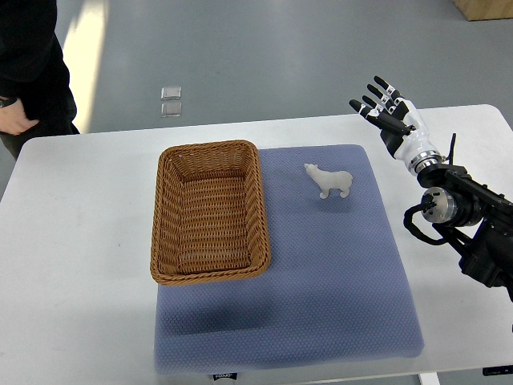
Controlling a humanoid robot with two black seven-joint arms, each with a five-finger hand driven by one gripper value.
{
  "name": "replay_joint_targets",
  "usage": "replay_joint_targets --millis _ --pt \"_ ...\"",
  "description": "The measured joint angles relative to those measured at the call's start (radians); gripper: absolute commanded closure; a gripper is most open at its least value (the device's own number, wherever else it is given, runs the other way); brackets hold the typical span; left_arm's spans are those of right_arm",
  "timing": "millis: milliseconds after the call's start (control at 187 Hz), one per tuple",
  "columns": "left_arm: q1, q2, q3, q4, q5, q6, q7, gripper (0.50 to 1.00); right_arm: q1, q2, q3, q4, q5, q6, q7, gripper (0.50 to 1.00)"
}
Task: Place white bear in brown basket with right hand
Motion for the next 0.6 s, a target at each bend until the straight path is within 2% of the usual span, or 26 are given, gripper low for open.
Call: replay_joint_targets --millis 599 --pt "0.0 0.0 -0.001 -0.003 0.0 0.0 0.0 0.5 0.001 -0.007 -0.012 0.003 -0.008 0.004 -0.002 0.576"
